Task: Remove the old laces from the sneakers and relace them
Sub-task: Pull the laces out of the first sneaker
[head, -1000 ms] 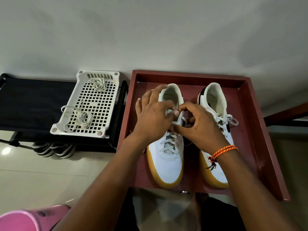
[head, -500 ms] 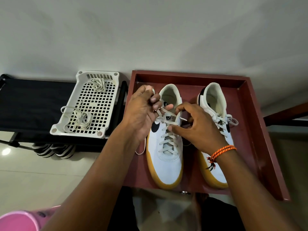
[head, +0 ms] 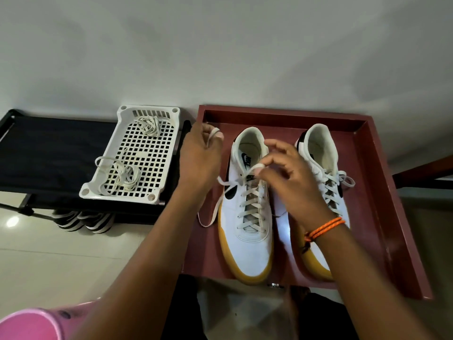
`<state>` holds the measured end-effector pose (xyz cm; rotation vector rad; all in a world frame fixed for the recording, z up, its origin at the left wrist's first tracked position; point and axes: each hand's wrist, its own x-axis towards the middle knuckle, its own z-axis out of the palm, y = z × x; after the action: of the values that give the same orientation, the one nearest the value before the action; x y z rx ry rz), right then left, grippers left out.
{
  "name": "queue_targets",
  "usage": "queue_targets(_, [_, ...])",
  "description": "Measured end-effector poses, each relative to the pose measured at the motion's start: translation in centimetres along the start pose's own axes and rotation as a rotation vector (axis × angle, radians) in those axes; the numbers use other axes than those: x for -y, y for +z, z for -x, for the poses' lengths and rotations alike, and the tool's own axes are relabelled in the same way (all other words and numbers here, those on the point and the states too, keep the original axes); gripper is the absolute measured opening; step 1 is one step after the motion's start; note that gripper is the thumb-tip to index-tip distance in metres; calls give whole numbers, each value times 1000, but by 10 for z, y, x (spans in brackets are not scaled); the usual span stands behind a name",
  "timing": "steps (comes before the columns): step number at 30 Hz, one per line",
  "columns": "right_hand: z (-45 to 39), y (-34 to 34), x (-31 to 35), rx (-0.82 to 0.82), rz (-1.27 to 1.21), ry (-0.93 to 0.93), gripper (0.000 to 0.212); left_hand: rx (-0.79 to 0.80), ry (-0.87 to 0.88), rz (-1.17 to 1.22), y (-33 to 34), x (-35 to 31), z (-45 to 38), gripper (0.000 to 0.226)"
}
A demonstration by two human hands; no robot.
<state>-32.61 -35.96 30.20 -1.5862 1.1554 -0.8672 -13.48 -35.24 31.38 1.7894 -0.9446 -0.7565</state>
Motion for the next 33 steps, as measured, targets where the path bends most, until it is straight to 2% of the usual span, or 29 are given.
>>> queue_targets(3, [-4,-21,19,53,-565,68,12,13,53,-139,4,5,0,22])
queue_targets(4, [-4,-31,23,94,-761,86,8,22,57,-157,3,4,1,24])
queue_targets(5, [-4,-40,27,143,-953,89,8,29,65,-173,3,5,0,23])
queue_targets(7, [-4,-55,30,202,-1235,47,20,44,91,-178,2,6,0,15])
queue_targets(10, [-4,-64,32,225,-1405,-30,16,65,98,-186,0,4,0,10])
queue_targets(13, [-8,-71,35,201,-1375,21,28,147,76,-322,-1,5,4,31])
queue_targets(15, [-9,-68,28,205,-1384,53,27,200,71,-425,-1,4,9,46])
queue_targets(17, [-10,-58,19,123,-1207,146,21,262,65,-505,1,5,11,56])
queue_targets(19, [-10,-44,8,-32,-632,220,15,306,65,-544,2,6,12,61])
queue_targets(21, [-5,-30,-5,-121,65,148,20,316,69,-564,2,5,12,60])
queue_targets(22, [-2,-23,-10,-123,305,81,29,319,71,-564,1,4,12,57])
queue_targets(23, [1,-19,-10,-127,436,9,36,325,74,-566,0,4,12,54])
queue_targets(26, [0,-24,-2,-166,471,-152,40,324,96,-559,-1,0,13,41])
queue_targets(27, [0,-27,1,-121,438,-147,38,315,104,-545,-2,-1,14,37])
queue_targets(29, [4,-25,5,70,433,-74,35,305,109,-525,-3,-3,14,32])
queue_targets(31, [10,-23,1,227,541,-4,53,297,116,-533,-3,-3,14,30])
queue_targets(33, [11,-21,-5,228,557,-12,58,273,134,-562,-1,-3,15,28])
